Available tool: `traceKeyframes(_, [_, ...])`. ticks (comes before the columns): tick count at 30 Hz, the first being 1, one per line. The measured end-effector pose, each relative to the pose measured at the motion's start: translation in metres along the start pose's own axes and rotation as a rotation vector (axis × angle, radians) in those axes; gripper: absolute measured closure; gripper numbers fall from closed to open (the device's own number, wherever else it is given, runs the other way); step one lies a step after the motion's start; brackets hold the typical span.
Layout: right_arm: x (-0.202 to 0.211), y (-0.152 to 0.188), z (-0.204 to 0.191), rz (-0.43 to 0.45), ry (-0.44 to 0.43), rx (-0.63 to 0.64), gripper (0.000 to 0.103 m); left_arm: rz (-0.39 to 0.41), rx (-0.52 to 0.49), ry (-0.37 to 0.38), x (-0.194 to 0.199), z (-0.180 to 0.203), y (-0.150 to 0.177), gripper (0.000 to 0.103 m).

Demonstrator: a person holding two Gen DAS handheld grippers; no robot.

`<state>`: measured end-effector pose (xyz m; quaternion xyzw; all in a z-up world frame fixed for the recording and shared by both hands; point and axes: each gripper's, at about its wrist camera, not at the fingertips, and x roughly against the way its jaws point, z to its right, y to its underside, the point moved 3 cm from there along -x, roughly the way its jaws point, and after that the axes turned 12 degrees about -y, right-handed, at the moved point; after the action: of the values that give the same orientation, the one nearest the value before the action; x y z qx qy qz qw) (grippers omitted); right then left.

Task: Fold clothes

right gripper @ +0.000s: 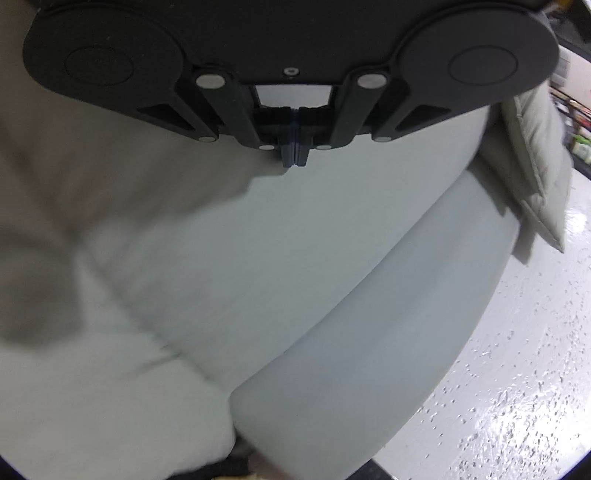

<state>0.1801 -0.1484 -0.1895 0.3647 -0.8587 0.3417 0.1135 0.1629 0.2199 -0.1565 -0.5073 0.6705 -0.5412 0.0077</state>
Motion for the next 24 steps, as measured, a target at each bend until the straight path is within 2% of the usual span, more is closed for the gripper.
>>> traceKeyframes(2, [0.015,0.007,-0.016,-0.034,-0.011,0.052,0.095,0.014,0.02,0.046,0.019,-0.021,0.004,0.055])
traceKeyframes(5, [0.038,0.023,-0.047,-0.111,-0.063,0.152,0.089,0.045,0.007,0.222,0.065,-0.037,0.024,0.048])
traceKeyframes(7, [0.054,0.037,-0.069,-0.166,-0.106,0.234,0.08,0.083,-0.043,0.315,0.101,-0.039,0.045,0.048])
traceKeyframes(8, [0.061,0.049,-0.086,-0.202,-0.143,0.301,0.08,0.115,-0.09,0.339,0.117,-0.035,0.056,0.048])
traceKeyframes(10, [0.068,0.076,-0.112,-0.27,-0.206,0.413,0.08,0.191,-0.216,0.344,0.142,-0.017,0.077,0.047])
traceKeyframes(12, [0.068,0.106,-0.128,-0.339,-0.226,0.532,0.08,0.231,-0.353,0.323,0.153,0.004,0.093,0.046])
traceKeyframes(14, [0.071,0.135,-0.134,-0.408,-0.197,0.691,0.08,0.201,-0.46,0.283,0.154,0.015,0.107,0.046])
traceKeyframes(16, [0.08,0.16,-0.136,-0.466,-0.153,0.859,0.079,0.171,-0.491,0.259,0.158,0.004,0.115,0.047])
traceKeyframes(17, [0.096,0.167,-0.134,-0.472,-0.136,0.921,0.078,0.141,-0.507,0.273,0.163,-0.007,0.118,0.048])
traceKeyframes(19, [0.128,0.177,-0.127,-0.489,-0.103,1.022,0.073,0.08,-0.508,0.318,0.17,-0.031,0.126,0.046])
traceKeyframes(20, [0.141,0.176,-0.121,-0.505,-0.093,1.009,0.072,0.076,-0.487,0.339,0.175,-0.042,0.129,0.046])
traceKeyframes(22, [0.16,0.172,-0.111,-0.509,-0.1,0.947,0.061,0.147,-0.397,0.367,0.189,-0.06,0.127,0.042])
traceKeyframes(24, [0.17,0.161,-0.105,-0.441,-0.13,0.864,0.061,0.204,-0.309,0.36,0.194,-0.065,0.122,0.038])
